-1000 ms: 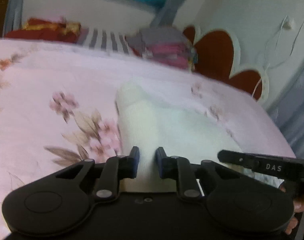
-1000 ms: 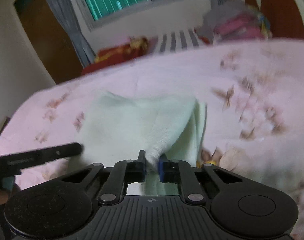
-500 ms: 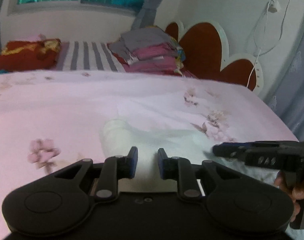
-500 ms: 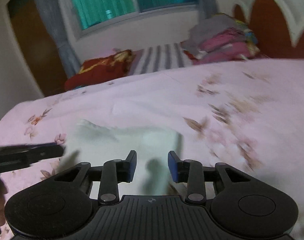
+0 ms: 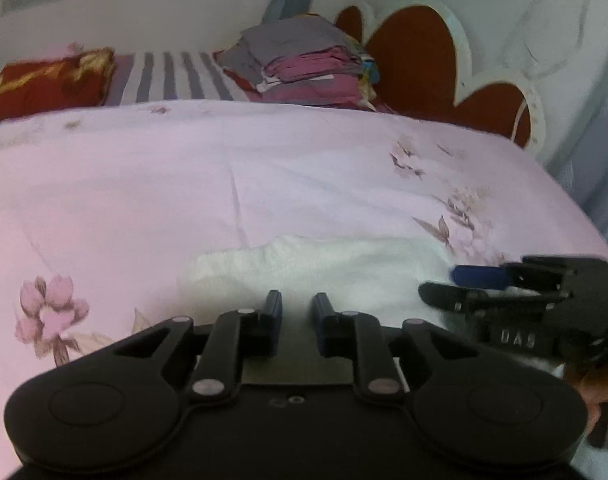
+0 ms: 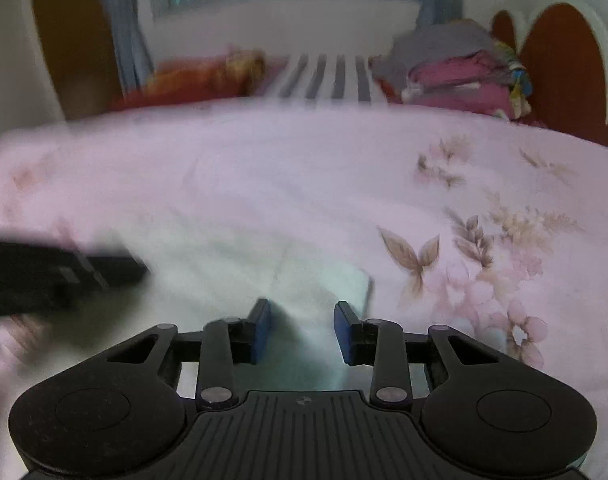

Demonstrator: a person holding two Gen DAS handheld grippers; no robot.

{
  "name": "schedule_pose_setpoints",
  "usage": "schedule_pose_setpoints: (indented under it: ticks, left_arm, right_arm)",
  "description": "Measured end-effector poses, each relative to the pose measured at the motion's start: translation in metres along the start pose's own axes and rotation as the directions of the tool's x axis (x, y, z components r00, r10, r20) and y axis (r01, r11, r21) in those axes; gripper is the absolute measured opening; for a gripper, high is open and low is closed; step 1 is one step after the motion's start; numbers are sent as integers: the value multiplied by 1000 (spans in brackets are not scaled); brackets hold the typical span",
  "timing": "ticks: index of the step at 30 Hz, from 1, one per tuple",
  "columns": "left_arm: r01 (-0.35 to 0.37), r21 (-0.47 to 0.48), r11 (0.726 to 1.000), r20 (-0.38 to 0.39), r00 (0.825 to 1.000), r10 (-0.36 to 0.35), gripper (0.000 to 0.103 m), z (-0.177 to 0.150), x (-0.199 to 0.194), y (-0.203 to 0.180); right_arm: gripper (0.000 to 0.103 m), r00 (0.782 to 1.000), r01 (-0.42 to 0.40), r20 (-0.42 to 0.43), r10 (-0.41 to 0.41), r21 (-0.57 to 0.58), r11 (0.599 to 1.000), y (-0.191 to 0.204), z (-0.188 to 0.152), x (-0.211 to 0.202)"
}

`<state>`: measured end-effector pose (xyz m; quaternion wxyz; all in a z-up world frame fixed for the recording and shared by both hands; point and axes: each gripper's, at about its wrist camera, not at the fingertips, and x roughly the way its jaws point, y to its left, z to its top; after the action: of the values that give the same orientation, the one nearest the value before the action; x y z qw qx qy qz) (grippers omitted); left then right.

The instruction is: Fold small clothes

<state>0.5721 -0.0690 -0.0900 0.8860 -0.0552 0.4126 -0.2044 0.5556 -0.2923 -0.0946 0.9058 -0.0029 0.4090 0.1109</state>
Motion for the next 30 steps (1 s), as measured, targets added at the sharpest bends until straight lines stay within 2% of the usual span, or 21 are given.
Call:
schedule_pose_setpoints:
  ticks: [1,3,4,5,6,7,9,12,13,16,19,21,23,27,29,30]
  left_arm:
    - [3,11,1000,-4,1000,-3,19,0,-3,-1]
    - [11,40,999,20,1000,-11,15,-4,-20,-6]
    - [43,53,998,54,997,-46,15,-9,-35,-9]
    - [73,59,996,80,994,-78,16,-17,-49,-10]
    - [88,54,995,84,992,-92,16,-23,-56,-10]
    - [99,47,994,88,991,-103,15,-31,-62,-11]
    - [127,23,992,87,988,-128,15,-47,-66,-11]
    - [141,-20,990,66,988,-139,15,-65,-58,-17]
    - [147,-32,989,69,987,-145,15,-68,-58,-19]
    - [123,-29,992,73,990,-121,15,-70,-58,-28]
    - [141,-48,989,73,988,-137,15,-72,-70,-29]
    - [139,-36,990,80,987,-136,15,-81,-85,-28]
    - [156,-73,985,64,986,-152,15,-95,-96,-26]
    - [184,-110,977,38,983,-181,15,-129,-114,-29]
    - [187,-122,975,11,982,-187,15,-147,-119,-32]
    - [177,-113,978,2,984,-178,15,-153,-121,-34]
  right_arm:
    - [47,1000,20,8,-20,-9,1000,0,-1,-2]
    - [48,1000,23,4,-23,4,1000,-6,-5,-4]
    - [48,999,31,-5,-31,22,999,-10,-5,-7]
    - [40,999,45,-8,-45,33,998,-12,-5,-14]
    - [23,999,41,15,-42,26,999,-12,-6,-26]
    - [19,999,20,41,-21,23,1000,-12,-8,-38]
    - [10,995,-75,68,73,32,997,-8,-15,-59]
    - [10,985,-165,39,167,-59,985,16,-35,-70]
    - [10,988,-151,21,153,-97,984,24,-42,-68]
    - [8,999,12,40,-5,-167,986,33,-54,-63]
    - [9,1000,13,18,-11,-136,991,31,-49,-65]
    - [9,999,6,39,0,-134,991,31,-48,-80]
    - [9,996,-56,60,64,-135,989,33,-54,-101]
    - [9,983,-178,2,182,-205,962,54,-84,-119]
    - [9,978,-207,-35,205,-227,952,60,-103,-127]
    - [9,980,-199,-55,192,-234,951,62,-113,-130]
